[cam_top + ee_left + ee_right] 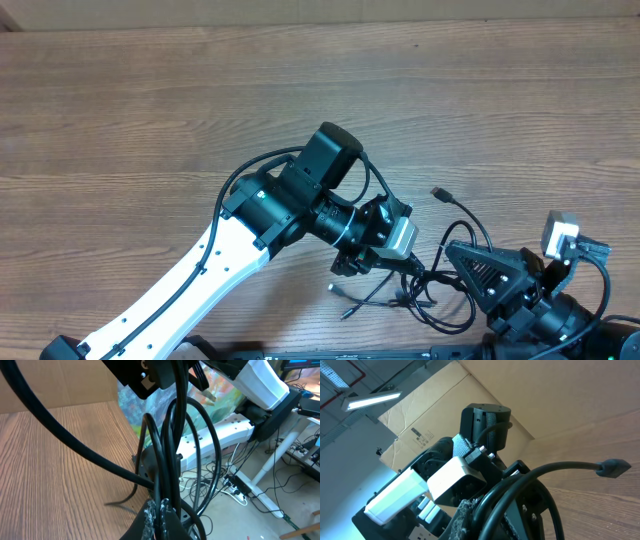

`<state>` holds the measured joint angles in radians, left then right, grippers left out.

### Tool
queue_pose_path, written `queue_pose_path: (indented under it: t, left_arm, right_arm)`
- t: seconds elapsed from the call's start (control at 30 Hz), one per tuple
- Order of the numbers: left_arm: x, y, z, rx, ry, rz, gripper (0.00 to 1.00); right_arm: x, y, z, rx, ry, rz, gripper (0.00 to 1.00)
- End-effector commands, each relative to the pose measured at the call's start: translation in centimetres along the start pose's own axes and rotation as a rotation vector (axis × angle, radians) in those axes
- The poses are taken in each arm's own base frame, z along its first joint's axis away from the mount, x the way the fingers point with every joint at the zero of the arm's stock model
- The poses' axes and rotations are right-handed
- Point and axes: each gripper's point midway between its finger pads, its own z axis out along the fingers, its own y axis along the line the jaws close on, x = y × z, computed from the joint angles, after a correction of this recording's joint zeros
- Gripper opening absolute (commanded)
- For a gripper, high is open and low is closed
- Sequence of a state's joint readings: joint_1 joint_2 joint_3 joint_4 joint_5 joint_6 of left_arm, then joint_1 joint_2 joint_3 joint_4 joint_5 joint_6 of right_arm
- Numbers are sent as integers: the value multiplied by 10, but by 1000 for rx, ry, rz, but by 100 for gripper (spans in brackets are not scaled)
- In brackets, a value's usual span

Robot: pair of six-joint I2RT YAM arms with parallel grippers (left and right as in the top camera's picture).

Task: Untangle cables

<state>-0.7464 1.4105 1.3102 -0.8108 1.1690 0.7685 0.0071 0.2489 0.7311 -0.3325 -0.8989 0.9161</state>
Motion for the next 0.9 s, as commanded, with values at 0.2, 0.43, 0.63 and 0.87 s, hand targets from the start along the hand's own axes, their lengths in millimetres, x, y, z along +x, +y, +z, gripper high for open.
queue_pose_path:
  t: [0.2,0.43,0.63,0.87]
  left_arm:
    - [-8,-3,2,25,-24,26,55]
    - [-14,-10,1,67,-61,23,65]
    - [-14,-10,1,65,-61,26,52]
    - [-10,-9,5,54,-36,30,62]
  right_arm:
    - [-3,7,-2,-7,-15,-19,4]
    - [-3,7,-2,-7,-15,-19,4]
    - [-3,7,-2,-7,-15,-19,4]
    - [-3,7,-2,-7,-16,-19,4]
